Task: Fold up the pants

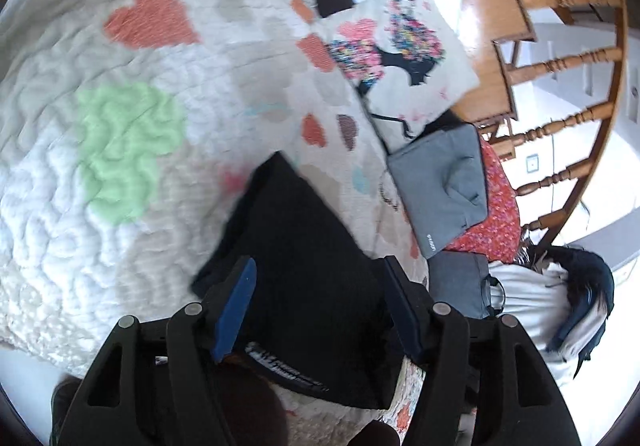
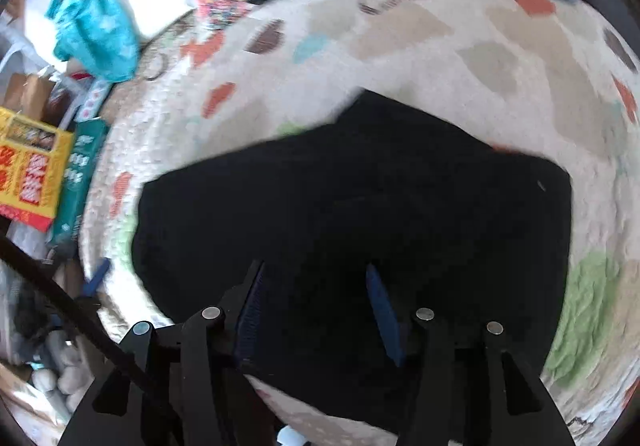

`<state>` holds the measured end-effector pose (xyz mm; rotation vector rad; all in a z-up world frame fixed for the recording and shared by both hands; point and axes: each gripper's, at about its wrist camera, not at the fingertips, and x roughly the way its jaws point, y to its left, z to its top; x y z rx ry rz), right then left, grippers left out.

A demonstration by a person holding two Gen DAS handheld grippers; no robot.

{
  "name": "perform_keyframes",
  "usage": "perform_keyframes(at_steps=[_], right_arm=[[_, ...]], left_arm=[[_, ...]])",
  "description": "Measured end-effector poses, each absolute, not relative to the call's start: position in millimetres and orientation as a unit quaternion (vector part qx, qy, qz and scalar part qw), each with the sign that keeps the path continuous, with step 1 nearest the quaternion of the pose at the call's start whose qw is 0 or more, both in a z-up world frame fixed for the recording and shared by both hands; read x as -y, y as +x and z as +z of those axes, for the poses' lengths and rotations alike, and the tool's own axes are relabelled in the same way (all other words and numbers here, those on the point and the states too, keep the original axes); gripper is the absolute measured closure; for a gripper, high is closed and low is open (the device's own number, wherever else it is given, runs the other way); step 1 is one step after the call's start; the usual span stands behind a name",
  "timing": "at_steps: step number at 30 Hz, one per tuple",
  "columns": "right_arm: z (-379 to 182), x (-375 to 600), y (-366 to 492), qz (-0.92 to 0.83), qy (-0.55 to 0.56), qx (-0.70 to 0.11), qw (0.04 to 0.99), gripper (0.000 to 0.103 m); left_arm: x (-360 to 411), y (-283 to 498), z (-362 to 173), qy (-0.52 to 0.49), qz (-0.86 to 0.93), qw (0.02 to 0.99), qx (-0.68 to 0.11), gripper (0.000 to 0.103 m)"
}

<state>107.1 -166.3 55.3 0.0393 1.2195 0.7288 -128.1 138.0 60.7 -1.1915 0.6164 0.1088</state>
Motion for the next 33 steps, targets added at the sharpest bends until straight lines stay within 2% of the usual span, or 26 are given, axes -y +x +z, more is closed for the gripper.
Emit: perform_keyframes(at_steps=[10, 18, 20, 22, 25, 28, 30, 31, 32, 33], right_arm=[[58, 49, 94, 0.414, -0.029, -0.602, 0.682, 0.039], [40, -59, 92, 0.404, -0.134, -0.628, 0.652, 0.031], [32, -83, 87, 0.388, -0.182, -0.632, 0.645, 0.026], [22, -102, 81, 0.369, -0.229, -0.636, 0.638, 0.015], [8, -127, 69, 0.337, -0.299, -0.637, 0.625, 0.005], [-8, -147, 57, 0.297, -0.374, -0.633, 0.609, 0.002], [-18, -154, 50, 0.280, -0.414, -0.621, 0.604, 0.002], [-17, -155, 48, 0.279, -0.418, -0.616, 0.606, 0.003], [-14, -153, 46, 0.282, -0.418, -0.609, 0.612, 0.005], [-10, -151, 43, 0.284, -0.419, -0.602, 0.618, 0.013]], left_arm=[[-145, -141, 35, -0.567, 0.077, 0.762, -0.304, 0.041], [-110, -117, -2, -0.559, 0.035, 0.733, -0.386, 0.040], [-104, -114, -8, -0.562, 0.030, 0.728, -0.393, 0.040], [-100, -112, -9, -0.559, 0.031, 0.728, -0.395, 0.040], [-99, -111, -8, -0.558, 0.036, 0.730, -0.394, 0.040], [-99, -114, -10, -0.573, 0.042, 0.722, -0.385, 0.040], [-97, -115, -6, -0.569, 0.036, 0.728, -0.381, 0.059], [-95, -114, -3, -0.559, 0.035, 0.734, -0.384, 0.076], [-93, -113, 0, -0.548, 0.040, 0.740, -0.386, 0.079], [-92, -114, 5, -0.540, 0.039, 0.748, -0.383, 0.081]])
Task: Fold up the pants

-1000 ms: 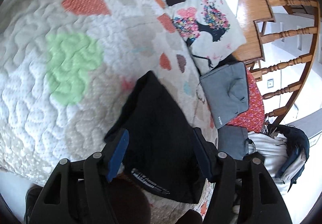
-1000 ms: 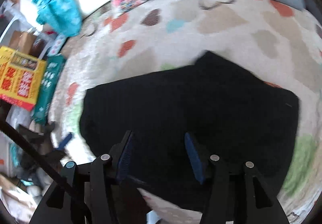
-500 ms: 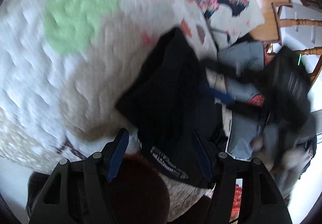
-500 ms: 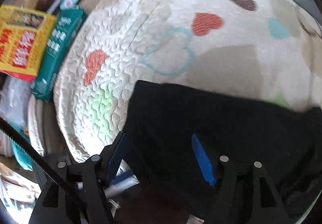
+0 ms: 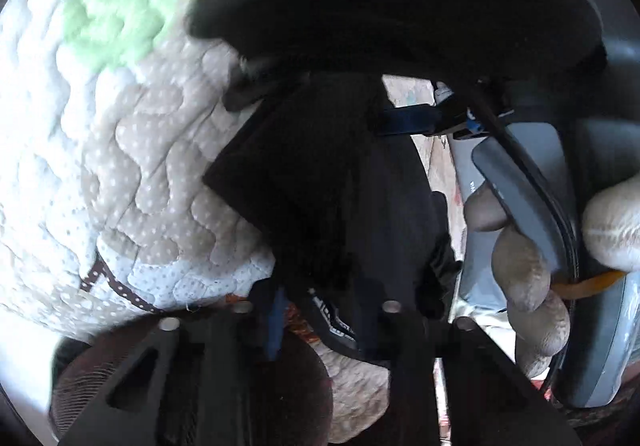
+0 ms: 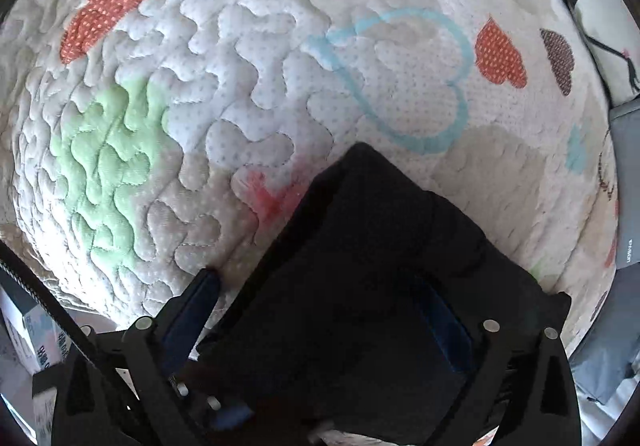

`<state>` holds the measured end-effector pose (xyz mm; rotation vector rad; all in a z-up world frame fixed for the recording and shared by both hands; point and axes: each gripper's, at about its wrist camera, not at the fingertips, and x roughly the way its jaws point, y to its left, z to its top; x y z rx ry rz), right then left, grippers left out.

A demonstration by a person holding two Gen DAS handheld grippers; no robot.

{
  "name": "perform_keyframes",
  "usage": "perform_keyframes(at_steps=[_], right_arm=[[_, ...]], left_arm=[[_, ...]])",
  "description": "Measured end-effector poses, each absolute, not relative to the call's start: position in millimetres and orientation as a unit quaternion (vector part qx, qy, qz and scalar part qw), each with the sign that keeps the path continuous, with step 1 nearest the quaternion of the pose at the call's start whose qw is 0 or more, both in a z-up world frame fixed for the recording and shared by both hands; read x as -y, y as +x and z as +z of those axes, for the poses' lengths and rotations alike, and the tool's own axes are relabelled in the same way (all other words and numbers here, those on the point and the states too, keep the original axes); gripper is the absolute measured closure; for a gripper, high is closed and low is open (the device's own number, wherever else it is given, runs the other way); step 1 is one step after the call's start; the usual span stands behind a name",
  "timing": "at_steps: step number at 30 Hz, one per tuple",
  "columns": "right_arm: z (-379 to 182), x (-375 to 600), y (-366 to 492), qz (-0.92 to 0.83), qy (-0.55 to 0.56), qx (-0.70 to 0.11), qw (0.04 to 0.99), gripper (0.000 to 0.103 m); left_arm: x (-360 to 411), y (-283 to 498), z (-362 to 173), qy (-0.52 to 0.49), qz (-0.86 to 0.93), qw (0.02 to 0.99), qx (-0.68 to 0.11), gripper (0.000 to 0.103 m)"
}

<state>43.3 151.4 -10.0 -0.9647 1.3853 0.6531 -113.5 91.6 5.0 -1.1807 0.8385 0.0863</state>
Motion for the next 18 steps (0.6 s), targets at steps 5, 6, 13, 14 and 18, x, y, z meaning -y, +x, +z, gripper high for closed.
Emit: perform_keyframes(at_steps=[5, 6, 13, 14, 18], right_arm=[[28, -116, 49, 0.337, -0.336, -0.608, 0.636, 0.053], [35, -106, 51, 0.345, -0.323, -0.607, 0.639, 0.061], [85, -34, 61, 0.380, -0.234, -0.583, 0.679, 0.077], [92, -24, 65, 0.383, -0.220, -0.580, 0.684, 0.081], [113, 25, 79, 0.388, -0.156, -0.571, 0.706, 0.084]], left_arm=[[-81, -111, 26, -0.525, 0.022, 0.766, -0.369, 0.084], [-78, -110, 29, -0.521, 0.020, 0.770, -0.369, 0.084], [-55, -90, 60, -0.481, -0.001, 0.793, -0.373, 0.084], [-49, -85, 65, -0.472, -0.005, 0.797, -0.376, 0.084], [-23, -68, 79, -0.443, -0.020, 0.806, -0.392, 0.084]])
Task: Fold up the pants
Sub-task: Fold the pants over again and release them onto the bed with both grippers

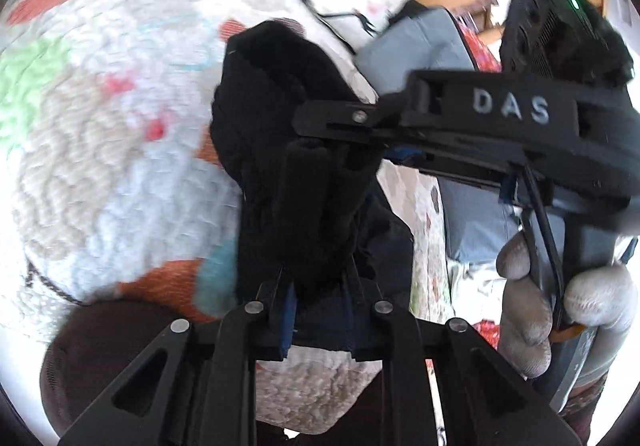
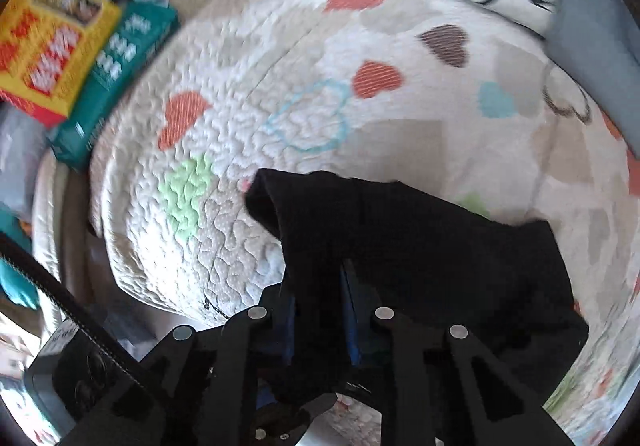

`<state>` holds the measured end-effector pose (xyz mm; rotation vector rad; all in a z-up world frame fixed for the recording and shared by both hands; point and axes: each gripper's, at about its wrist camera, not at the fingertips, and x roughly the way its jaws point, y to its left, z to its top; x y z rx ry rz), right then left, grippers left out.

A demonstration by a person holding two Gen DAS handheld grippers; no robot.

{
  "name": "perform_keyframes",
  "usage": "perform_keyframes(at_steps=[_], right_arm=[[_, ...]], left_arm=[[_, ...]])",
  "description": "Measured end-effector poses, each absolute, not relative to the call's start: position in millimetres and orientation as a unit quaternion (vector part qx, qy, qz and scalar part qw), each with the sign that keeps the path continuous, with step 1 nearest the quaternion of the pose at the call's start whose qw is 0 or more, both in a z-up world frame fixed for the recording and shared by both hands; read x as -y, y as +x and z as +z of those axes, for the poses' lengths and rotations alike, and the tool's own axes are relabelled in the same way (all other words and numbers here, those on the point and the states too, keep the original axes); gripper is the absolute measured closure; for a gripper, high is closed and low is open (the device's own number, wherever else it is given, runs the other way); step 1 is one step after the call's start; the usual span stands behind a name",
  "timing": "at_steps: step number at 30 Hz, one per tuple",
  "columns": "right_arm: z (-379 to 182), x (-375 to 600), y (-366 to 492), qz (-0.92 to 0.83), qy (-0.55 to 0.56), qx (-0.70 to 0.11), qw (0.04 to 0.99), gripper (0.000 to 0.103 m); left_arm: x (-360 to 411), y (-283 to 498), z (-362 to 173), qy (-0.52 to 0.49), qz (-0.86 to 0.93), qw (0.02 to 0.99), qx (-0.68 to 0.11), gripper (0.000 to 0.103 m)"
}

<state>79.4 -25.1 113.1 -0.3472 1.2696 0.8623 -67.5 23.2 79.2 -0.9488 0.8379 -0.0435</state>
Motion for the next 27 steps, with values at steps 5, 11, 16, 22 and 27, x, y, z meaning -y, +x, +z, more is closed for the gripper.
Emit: perform_keyframes(at_steps=[5, 11, 16, 22, 27], right_arm=[[122, 102, 104, 0.385, -0.068, -0.563, 0.728, 0.085], [112, 189, 129, 0.358, 0.027, -0.563, 0.745, 0.085], [87, 255, 144, 0.328, 0.096, -0.573, 0.745, 0.085], [53, 307, 154, 0.277, 0.137, -0.582, 0.752, 0.089], [30, 340, 165, 0.223, 0.152, -0.589, 0.762, 0.088]], left_arm=[[25, -41, 90, -0.393, -0.044, 0.818, -0.417, 0.084], [87, -7, 88, -0.337, -0.076, 0.821, -0.456, 0.084], [131, 11, 78, -0.292, -0.103, 0.821, -0.480, 0.084], [162, 25, 80, -0.264, -0.136, 0.815, -0.497, 0.084], [161, -1, 102, -0.272, -0.190, 0.808, -0.488, 0.081]])
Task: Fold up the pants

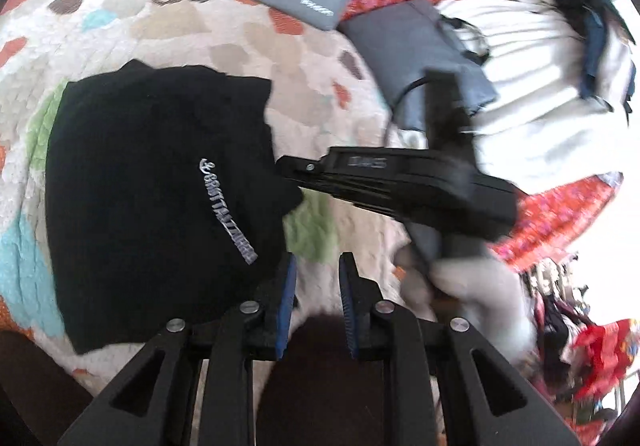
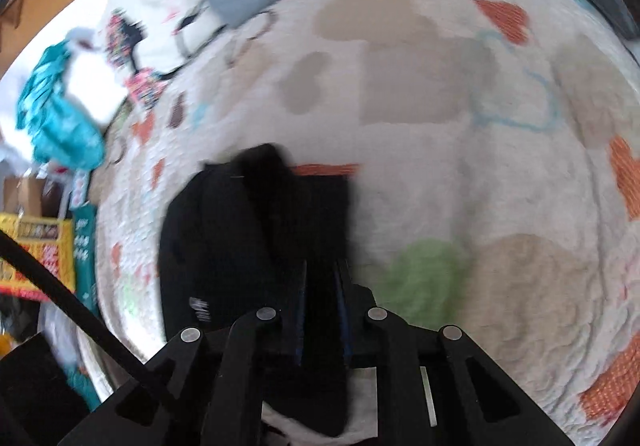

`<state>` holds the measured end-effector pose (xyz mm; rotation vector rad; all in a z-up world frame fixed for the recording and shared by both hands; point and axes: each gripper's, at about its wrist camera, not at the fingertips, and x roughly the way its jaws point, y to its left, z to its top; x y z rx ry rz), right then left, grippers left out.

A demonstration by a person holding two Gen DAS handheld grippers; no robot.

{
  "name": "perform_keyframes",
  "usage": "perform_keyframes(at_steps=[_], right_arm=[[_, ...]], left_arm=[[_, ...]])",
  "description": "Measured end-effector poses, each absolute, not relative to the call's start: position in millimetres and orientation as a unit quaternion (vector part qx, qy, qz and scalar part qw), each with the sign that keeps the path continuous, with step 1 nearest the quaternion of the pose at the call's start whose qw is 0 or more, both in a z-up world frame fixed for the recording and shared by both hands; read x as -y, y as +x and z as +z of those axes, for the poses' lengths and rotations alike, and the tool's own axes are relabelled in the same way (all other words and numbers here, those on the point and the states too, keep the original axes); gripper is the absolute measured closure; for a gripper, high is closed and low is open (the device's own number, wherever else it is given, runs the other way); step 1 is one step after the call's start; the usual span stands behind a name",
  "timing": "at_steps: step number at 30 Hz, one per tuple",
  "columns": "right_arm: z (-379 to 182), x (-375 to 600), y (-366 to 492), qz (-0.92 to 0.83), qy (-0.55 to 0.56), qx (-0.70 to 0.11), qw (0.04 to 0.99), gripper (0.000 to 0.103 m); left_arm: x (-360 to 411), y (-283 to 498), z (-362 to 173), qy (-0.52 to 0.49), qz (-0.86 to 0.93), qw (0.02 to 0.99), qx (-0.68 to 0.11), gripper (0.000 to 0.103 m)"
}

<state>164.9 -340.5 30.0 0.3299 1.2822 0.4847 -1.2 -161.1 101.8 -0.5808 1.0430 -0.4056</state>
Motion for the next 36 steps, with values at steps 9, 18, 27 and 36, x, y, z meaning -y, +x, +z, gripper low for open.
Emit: perform_keyframes(at_steps=[9, 18, 27, 36], right_arm=[[55, 354, 143, 0.275, 0.191, -0.524, 0.783, 0.032], [33, 316, 131, 0.288, 0.180, -0.537, 0.772, 0.078], [42, 346, 104, 0.282, 0.202, -0.520, 0.781, 0.084], [13, 370, 104, 0.265, 0.207, -0.543, 0.769, 0.078]], left_arm=[[92, -30, 123, -0.328, -0.129, 0.827, -0.438, 0.057], [49, -43, 93, -0.389, -0.071, 0.806, -0.441, 0.057], [43, -43, 83, -0.396, -0.065, 0.800, -0.446, 0.055], [64, -23, 82, -0.366, -0.084, 0.805, -0.459, 0.054]])
